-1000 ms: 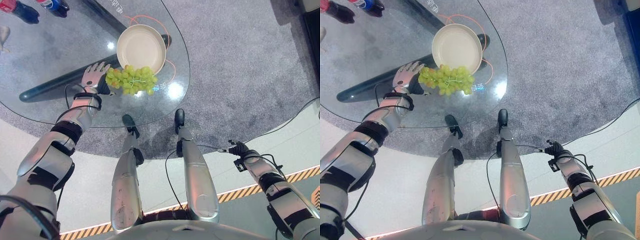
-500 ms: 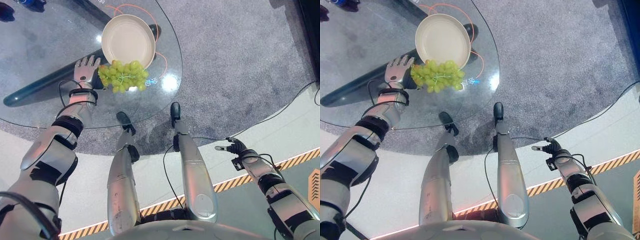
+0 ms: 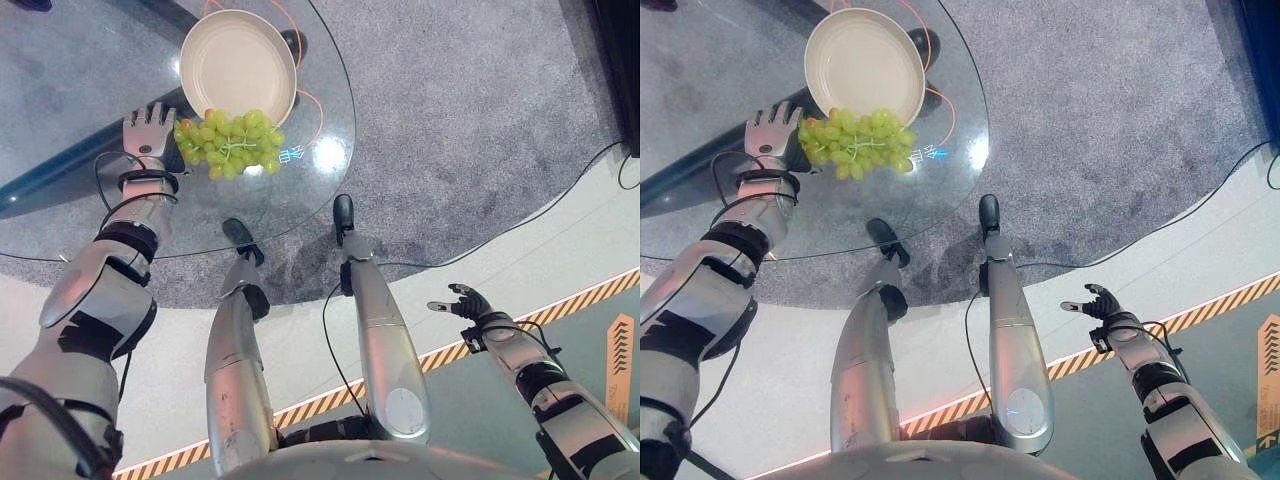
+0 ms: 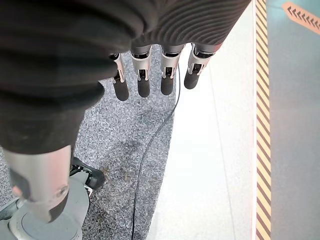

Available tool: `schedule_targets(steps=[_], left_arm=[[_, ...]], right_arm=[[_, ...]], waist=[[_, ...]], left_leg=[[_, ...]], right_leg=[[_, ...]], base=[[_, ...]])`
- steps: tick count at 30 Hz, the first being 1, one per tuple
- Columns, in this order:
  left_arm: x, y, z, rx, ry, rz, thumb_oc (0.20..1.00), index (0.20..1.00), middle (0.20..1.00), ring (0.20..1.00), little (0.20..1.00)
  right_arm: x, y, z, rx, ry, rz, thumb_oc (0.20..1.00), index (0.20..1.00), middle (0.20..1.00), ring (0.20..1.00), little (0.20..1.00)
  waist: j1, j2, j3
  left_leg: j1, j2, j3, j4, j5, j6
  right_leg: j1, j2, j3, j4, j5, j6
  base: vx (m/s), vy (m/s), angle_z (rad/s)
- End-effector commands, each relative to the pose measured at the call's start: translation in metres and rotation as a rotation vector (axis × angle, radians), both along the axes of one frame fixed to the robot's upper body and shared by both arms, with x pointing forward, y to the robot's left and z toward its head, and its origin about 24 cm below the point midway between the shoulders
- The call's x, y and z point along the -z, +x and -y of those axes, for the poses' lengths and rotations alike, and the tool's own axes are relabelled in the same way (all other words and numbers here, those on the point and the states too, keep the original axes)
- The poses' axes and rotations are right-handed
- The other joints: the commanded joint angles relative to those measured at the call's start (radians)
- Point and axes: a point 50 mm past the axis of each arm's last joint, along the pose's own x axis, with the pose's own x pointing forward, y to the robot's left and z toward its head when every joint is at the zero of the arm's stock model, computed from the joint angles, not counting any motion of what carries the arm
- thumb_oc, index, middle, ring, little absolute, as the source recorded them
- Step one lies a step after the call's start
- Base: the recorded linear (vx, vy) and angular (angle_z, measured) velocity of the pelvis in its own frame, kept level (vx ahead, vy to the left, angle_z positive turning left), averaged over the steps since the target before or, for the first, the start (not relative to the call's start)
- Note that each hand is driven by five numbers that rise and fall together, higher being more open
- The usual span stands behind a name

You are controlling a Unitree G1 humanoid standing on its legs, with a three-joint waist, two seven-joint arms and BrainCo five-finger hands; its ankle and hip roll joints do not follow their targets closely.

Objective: Pick up fruits into the plate

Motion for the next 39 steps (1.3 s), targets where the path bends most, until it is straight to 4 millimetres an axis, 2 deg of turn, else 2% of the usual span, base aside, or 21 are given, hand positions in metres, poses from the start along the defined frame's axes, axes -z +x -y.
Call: schedule_targets(steps=[1,10,15,20,21,22,23,31,39], left_arm=[[0.0,-0.009,-0.026,-0.084,0.054,-0.025,1.0,1.0,1.0,1.0,1.0],[0.003,-0.01,-0.024,-0.055,0.099,-0.002,1.0,1.0,1.0,1.0,1.0],[-0.002,-0.008,-0.017,0.006,0.171,0.012,1.0,1.0,1.0,1.0,1.0],[0.002,-0.005,-0.006,0.045,0.215,-0.014,1.0,1.0,1.0,1.0,1.0],[0.004,-0.004,-0.003,0.05,0.213,-0.02,0.859,0.859,0.859,0.859,0.859],[0.004,-0.004,-0.003,0.05,0.213,-0.02,0.567,0.567,0.567,0.567,0.567],[0.004,-0.003,-0.001,0.052,0.214,-0.033,0.2,0.2,0.2,0.2,0.2],[0.011,-0.002,0.005,0.061,0.249,-0.094,0.2,0.2,0.2,0.2,0.2],[0.017,-0.006,-0.002,0.05,0.242,-0.112,0.2,0.2,0.2,0.2,0.2]], right_arm=[[0.007,-0.021,0.014,0.05,-0.013,-0.014,1.0,1.0,1.0,1.0,1.0],[0.003,-0.016,0.008,0.039,0.004,0.014,1.0,1.0,1.0,1.0,1.0],[0.004,-0.017,0.008,0.043,0.009,0.021,1.0,1.0,1.0,1.0,1.0],[0.001,-0.014,0.005,0.035,0.013,0.042,1.0,1.0,1.0,1.0,1.0],[0.0,-0.013,0.004,0.034,0.015,0.049,1.0,1.0,1.0,1.0,1.0],[0.0,-0.013,0.004,0.034,0.015,0.05,1.0,1.0,1.0,1.0,1.0],[0.0,-0.012,0.004,0.035,0.016,0.053,1.0,1.0,1.0,1.0,1.0],[-0.003,-0.011,0.004,0.034,0.022,0.069,1.0,1.0,1.0,1.0,1.0],[-0.004,-0.009,0.001,0.027,0.023,0.075,1.0,1.0,1.0,1.0,1.0]], waist=[[-0.001,-0.041,-0.026],[0.003,-0.053,-0.026],[0.002,-0.057,-0.026],[-0.001,-0.062,-0.026],[-0.002,-0.063,-0.026],[-0.002,-0.064,-0.026],[-0.003,-0.065,-0.026],[-0.004,-0.067,-0.026],[0.001,-0.058,-0.026]], left_leg=[[-0.035,-0.027,-0.049,0.164,-0.15,-0.018],[-0.047,-0.021,-0.055,0.172,-0.151,-0.02],[-0.063,-0.023,-0.061,0.185,-0.157,-0.017],[-0.086,-0.024,-0.067,0.195,-0.159,-0.017],[-0.093,-0.024,-0.068,0.196,-0.158,-0.017],[-0.093,-0.024,-0.068,0.197,-0.158,-0.017],[-0.096,-0.023,-0.068,0.197,-0.158,-0.017],[-0.079,-0.022,-0.067,0.179,-0.153,-0.019],[-0.043,-0.026,-0.061,0.148,-0.143,-0.021]], right_leg=[[-0.023,0.052,-0.035,0.059,0.008,-0.018],[-0.027,0.056,-0.041,0.064,0.009,-0.017],[-0.041,0.061,-0.038,0.069,0.013,-0.019],[-0.063,0.066,-0.037,0.079,0.016,-0.019],[-0.068,0.068,-0.037,0.081,0.015,-0.02],[-0.069,0.068,-0.037,0.081,0.016,-0.02],[-0.071,0.069,-0.037,0.081,0.016,-0.02],[-0.056,0.068,-0.041,0.067,0.025,-0.013],[-0.029,0.061,-0.044,0.042,0.034,-0.007]], base=[[0.0,0.0,0.0],[0.0,-0.022,-0.01],[0.0,-0.017,0.0],[0.0,0.0,0.0],[0.0,0.0,0.0],[0.0,0.0,0.0],[0.0,0.0,0.0],[0.0,0.0,0.0],[0.0,0.0,0.0]])
